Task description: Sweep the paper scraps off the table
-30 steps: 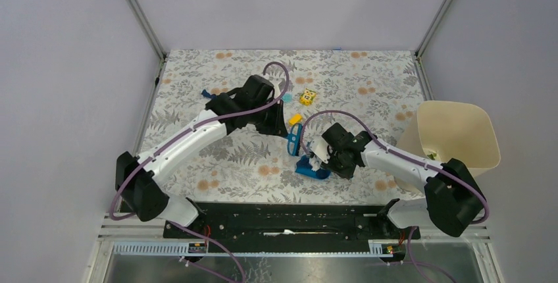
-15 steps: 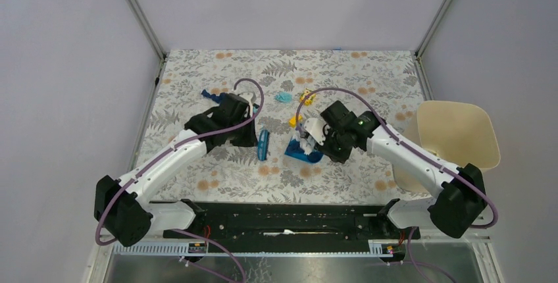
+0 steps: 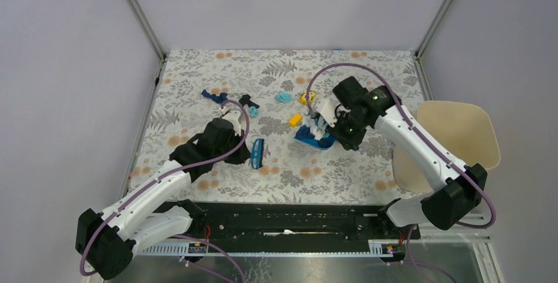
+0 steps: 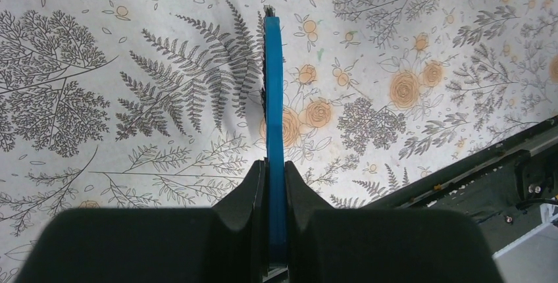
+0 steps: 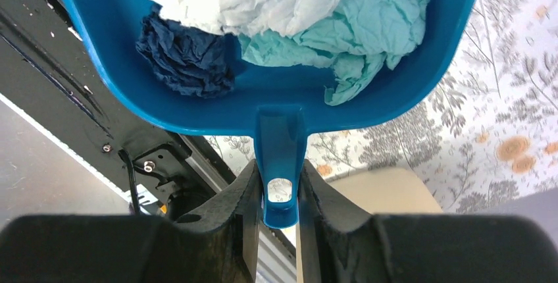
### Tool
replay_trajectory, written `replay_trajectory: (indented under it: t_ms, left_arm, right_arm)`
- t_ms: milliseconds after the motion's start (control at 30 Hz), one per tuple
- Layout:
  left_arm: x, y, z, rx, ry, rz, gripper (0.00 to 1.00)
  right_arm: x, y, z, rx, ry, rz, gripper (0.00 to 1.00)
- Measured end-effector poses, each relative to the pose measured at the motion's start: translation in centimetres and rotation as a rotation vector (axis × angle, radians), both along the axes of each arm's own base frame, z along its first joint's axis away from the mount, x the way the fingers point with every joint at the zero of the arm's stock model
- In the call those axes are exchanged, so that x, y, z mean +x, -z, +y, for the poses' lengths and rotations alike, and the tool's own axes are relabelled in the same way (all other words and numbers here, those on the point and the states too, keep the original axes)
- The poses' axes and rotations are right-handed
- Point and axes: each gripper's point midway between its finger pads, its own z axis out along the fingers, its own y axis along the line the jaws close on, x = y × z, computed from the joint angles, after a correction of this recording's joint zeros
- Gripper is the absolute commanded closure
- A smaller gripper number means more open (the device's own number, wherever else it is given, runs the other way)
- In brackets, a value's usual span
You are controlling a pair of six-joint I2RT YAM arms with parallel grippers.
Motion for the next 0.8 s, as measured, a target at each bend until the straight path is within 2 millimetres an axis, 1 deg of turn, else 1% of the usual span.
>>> replay_trajectory:
  t_ms: [100,167,300,400,533,633,700,800]
  left_arm:
    - [-0.1,0.6,0.2,0.007,-0.005,0.003,1.0]
    - [0.0,0.8,0.2,0.009,-0.005,0.004,1.0]
    - [0.3,1.5,-0.1,0.02,-0.004,0.02,1.0]
    - [0.3,2.1,-0.2,0.03,-0.001,0.041,1.0]
    - [0.3,2.1,-0.3,0.026,0.004,0.042,1.0]
    - [0.3,2.1,-0.4,0.024,0.005,0.042,1.0]
    - [0.3,2.1,-0.4,0.024,0.005,0.042,1.0]
    - [0.3,2.1,-0.4,0.024,0.005,0.042,1.0]
  right_arm:
    - [1.0,-1.8,-1.4,0.015,0.059,-0.008,1.0]
    - [1.6,-3.0,-2.7,0.021,0.104,-0.018,1.0]
    - [1.9,-4.5,-5.1,0.03,0.171,-0.009,1.0]
    - [2.2,-6.0,-7.4,0.056,0.255,-0.011,1.0]
    - [3.3,-8.2,-10.4,0.067,0.355,-0.082,1.0]
    - [3.1,-8.9,-12.2,0.064,0.4,-0.116,1.0]
    - [2.8,-9.3,-13.8,0.057,0.44,-0.13,1.0]
    - [2.3,-9.5,-17.3,0.044,0.549,-0.146,1.0]
